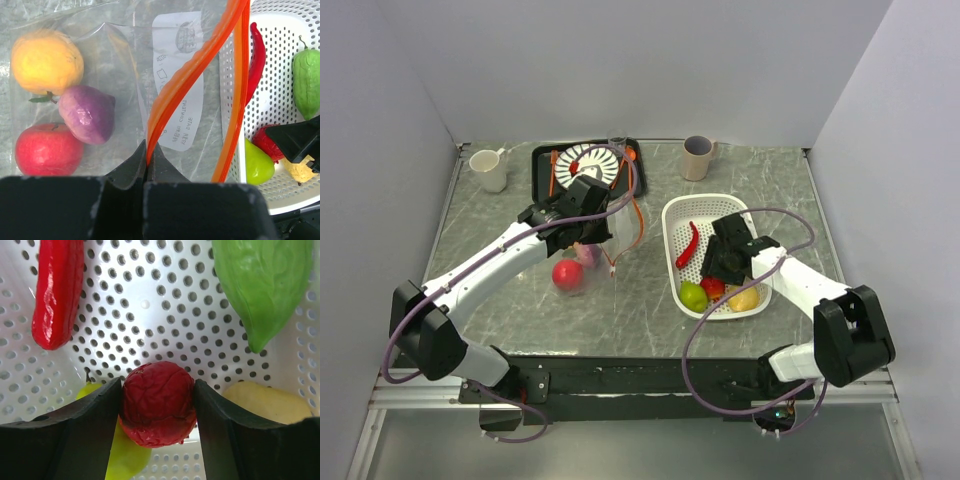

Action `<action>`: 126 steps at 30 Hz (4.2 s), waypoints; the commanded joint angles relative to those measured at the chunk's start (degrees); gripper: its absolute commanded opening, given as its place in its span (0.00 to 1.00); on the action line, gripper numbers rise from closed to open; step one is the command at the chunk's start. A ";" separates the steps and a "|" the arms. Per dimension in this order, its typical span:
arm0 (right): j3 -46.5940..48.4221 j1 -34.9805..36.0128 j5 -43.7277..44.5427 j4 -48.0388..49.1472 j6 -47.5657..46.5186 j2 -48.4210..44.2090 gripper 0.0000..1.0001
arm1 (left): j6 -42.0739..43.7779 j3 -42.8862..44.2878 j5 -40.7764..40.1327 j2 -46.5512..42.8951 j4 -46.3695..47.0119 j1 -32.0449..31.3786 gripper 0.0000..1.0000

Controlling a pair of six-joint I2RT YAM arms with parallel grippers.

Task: Place the food in the zip-top bag and seal the zipper
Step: Pick up the fake fruit from the bin, then place the fake fruit in the zipper food storage bag.

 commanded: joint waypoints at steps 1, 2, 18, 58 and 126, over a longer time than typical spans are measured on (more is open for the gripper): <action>2.42 0.46 -0.09 1.01 -1.32 1.56 0.59 | -0.29 0.69 -0.56 -0.19 -0.08 -0.26 0.01; 3.38 0.46 0.17 1.10 -1.50 1.74 0.59 | -0.29 0.60 -0.65 -0.28 0.00 -0.26 0.01; 15.52 0.37 4.31 0.57 -4.22 10.88 0.89 | -0.20 -0.10 -0.48 -0.98 0.36 -0.26 0.01; 10.77 0.02 -3.43 3.30 -6.33 9.65 0.62 | 0.06 0.69 -0.39 0.07 -0.26 -0.26 0.01; 26.26 12.42 6.93 0.14 -1.50 -2.11 1.00 | 0.15 -0.72 1.63 -2.30 1.85 -0.35 0.01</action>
